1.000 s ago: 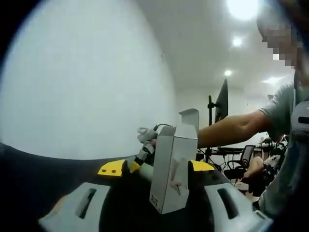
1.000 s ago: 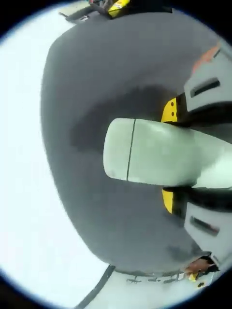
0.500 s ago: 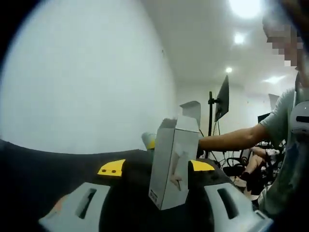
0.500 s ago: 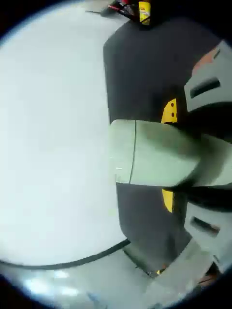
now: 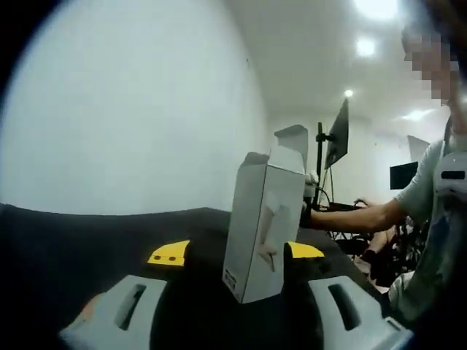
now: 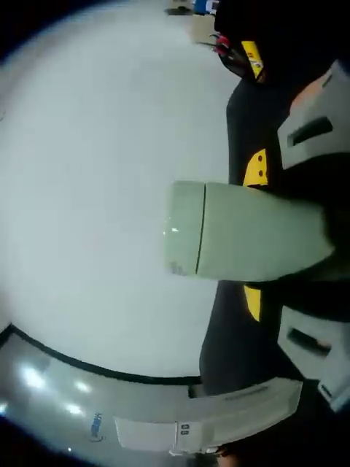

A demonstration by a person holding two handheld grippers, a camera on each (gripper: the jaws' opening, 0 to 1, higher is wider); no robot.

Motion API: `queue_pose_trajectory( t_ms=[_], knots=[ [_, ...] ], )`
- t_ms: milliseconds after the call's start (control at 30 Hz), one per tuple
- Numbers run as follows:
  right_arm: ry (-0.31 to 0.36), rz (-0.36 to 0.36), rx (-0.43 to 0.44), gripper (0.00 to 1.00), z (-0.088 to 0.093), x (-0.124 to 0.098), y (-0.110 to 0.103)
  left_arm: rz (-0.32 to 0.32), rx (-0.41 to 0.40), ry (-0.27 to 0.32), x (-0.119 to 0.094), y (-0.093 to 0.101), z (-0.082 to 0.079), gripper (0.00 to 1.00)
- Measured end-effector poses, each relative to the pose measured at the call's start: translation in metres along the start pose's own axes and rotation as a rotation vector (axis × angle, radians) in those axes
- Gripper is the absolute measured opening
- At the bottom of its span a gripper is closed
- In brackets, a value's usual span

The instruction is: Assemble the cup parts correctly, then place the assembled cup into the box.

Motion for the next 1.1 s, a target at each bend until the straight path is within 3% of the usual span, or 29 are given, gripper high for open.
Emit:
queue_pose_trajectory(
  t_ms=[100,200,233,267,700,900,1100],
  knots=[
    [0.034,0.004,-0.016,0.45,0.006,-0.003,0.006,0.000,-0.010,0.012,0.000,0.000,-0.001,0.48],
    [0.021,-0.036,-0.058,0.45,0.021,-0.009,0.001,-0.006,-0.024,0.028,-0.001,-0.002,-0.003,0.46],
    [0.093,-0.016,-0.061,0.45,0.012,-0.013,0.002,-0.010,-0.026,0.028,-0.001,-0.003,-0.003,0.46],
    [0.053,-0.025,-0.051,0.46,0.017,-0.013,0.003,-0.015,-0.025,0.025,-0.001,-0.003,-0.002,0.45],
    [0.062,-0.108,-0.097,0.48,0.010,-0.027,-0.006,-0.017,-0.027,0.001,0.002,-0.004,0.004,0.45],
    [0.055,-0.171,-0.117,0.60,0.006,-0.035,-0.010,-0.015,-0.033,0.013,0.002,-0.005,0.002,0.45],
    [0.079,-0.155,-0.104,0.66,-0.013,-0.050,0.009,-0.014,-0.030,0.019,0.001,-0.004,0.000,0.45]
  ],
)
Point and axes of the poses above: the point that each gripper's makers call its tool centre point, and the gripper's own axes: x roughly forward along the fingers, y roughly to its right, z roughly out of its underside, the point moved 3 cm from there along -x, roughly backward along the fingers, and after that the axes turned 6 degrees about -x, right-handed, at the moved point
